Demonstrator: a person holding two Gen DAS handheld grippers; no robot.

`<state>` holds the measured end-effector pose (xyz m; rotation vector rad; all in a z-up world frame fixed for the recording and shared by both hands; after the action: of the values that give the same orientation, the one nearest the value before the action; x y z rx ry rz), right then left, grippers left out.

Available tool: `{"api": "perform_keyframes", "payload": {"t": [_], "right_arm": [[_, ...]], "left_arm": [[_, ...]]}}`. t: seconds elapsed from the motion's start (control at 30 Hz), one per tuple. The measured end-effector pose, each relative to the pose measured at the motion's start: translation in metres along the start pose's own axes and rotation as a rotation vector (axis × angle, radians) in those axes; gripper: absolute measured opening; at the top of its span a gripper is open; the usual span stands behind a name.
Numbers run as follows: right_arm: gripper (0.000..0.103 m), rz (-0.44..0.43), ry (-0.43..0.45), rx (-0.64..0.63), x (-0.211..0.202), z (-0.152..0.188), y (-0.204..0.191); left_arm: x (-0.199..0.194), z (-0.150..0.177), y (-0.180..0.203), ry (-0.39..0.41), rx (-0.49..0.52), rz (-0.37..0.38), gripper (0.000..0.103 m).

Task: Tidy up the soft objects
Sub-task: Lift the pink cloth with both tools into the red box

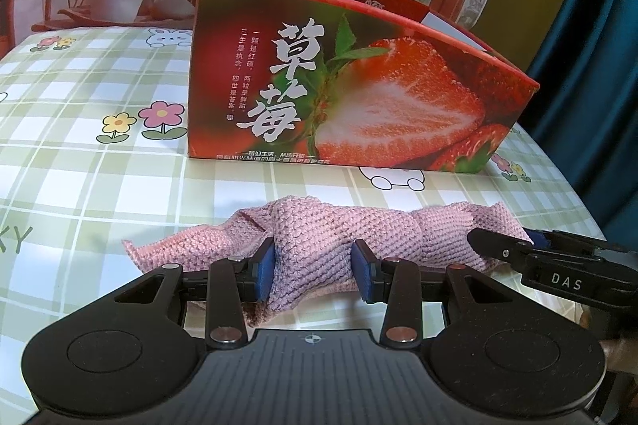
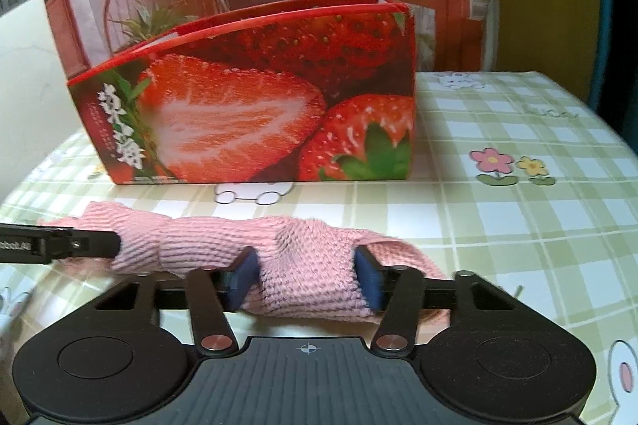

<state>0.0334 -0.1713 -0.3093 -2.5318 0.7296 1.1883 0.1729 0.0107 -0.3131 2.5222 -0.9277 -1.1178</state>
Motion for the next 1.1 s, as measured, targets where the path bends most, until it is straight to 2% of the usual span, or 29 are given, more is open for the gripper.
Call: {"api": "perform_keyframes", "payload": {"t": [0.07,0.17,0.27,0.37,0.53,0.77,0.9,1.0,1.1], "right_arm": [[0.029,-0.033,-0.006,0.002,0.0,0.0,-0.002],[0.021,-0.061,-0.017,0.009,-0.001,0.0,-0.003],[0.017,-0.058,-0.009,-0.014,-0.004,-0.001,-0.006],[0.016,-0.07,0.025,-0.03,-0.012,-0.005,-0.011],[0.016,-0.121,0.102,-0.021,-0.033,-0.018,-0.013],[0.016,-0.165,0.286,-0.035,-0.072,-0.068,-0.011],[0.016,-0.174,0.359,-0.031,-0.08,-0.107,-0.012],[0.016,-0.167,0.384,-0.032,-0.074,-0.134,-0.012],[0.016,-0.146,0.377,-0.025,-0.056,-0.153,-0.014]], "left_arm": [[0.0,0.0,0.0,0.001,0.006,0.0,0.042],[-0.002,0.0,0.001,-0.003,-0.006,-0.001,0.035],[-0.007,-0.001,0.004,-0.008,-0.002,-0.011,0.031],[-0.017,-0.005,0.011,0.01,0.032,-0.031,0.028],[-0.05,-0.029,0.026,0.114,0.1,-0.05,0.028],[-0.086,-0.084,0.063,0.229,0.28,-0.083,0.028],[-0.086,-0.12,0.068,0.245,0.313,-0.096,0.028],[-0.075,-0.143,0.069,0.228,0.342,-0.125,0.028],[-0.056,-0.164,0.061,0.187,0.289,-0.103,0.028]]}}
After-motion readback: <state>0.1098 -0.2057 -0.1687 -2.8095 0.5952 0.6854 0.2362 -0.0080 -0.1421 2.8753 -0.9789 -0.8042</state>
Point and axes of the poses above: each gripper's, at about its wrist camera, not at the fingertips, and x roughly the way its jaws point, y to its right, z to its underside, the point moved 4 cm from there along x, roughly the way its jaws point, and after that the axes turned 15 degrees about z, right-handed, at the moved point
